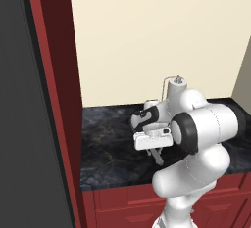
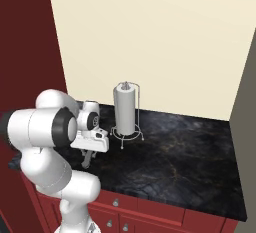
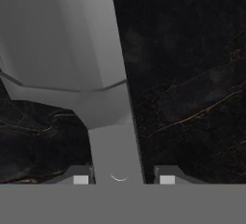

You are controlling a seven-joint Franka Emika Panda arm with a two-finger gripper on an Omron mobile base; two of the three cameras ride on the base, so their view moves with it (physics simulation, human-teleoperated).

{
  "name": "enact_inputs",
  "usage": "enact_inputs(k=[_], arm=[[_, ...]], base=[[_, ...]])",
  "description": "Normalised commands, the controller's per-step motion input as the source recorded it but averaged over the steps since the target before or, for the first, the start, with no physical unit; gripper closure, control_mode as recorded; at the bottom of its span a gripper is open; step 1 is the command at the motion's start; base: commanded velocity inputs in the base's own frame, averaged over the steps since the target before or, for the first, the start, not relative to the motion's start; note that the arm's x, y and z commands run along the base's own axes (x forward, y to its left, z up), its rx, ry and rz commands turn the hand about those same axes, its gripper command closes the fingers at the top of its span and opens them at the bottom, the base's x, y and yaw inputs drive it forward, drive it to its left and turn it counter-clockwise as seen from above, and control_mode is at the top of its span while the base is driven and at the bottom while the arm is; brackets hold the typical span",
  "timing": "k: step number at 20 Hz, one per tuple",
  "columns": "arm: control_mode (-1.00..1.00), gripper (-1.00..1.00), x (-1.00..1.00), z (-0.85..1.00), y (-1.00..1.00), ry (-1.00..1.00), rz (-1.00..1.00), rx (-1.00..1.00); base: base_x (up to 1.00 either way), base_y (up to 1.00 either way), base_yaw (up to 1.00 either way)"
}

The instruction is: Move the cutting board and knife to the sink. Then move spray from the cabinet to the counter.

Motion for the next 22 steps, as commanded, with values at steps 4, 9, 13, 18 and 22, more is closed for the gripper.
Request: enact_inputs(k=[4, 9, 13, 18, 22], arm=[[-1.00, 1.00, 0.00, 0.00, 0.00, 0.00, 0.00, 0.00], [-1.00, 1.00, -0.15, 0.22, -0.08, -0.03, 0.03, 0.01], [-1.00, 1.00, -0.11, 0.84, -0.26, -0.07, 0.06, 0.04], [-1.00, 1.00, -0.03, 1.00, -0.21, -0.02, 0.07, 0.01], [-1.00, 1.00, -0.01, 1.00, -0.07, 0.00, 0.13, 0.00]], base=[[0.00, 0.00, 0.00], [0.00, 0.00, 0.00], [0.00, 0.00, 0.00], [0.00, 0.00, 0.00], [0.00, 0.00, 0.00]])
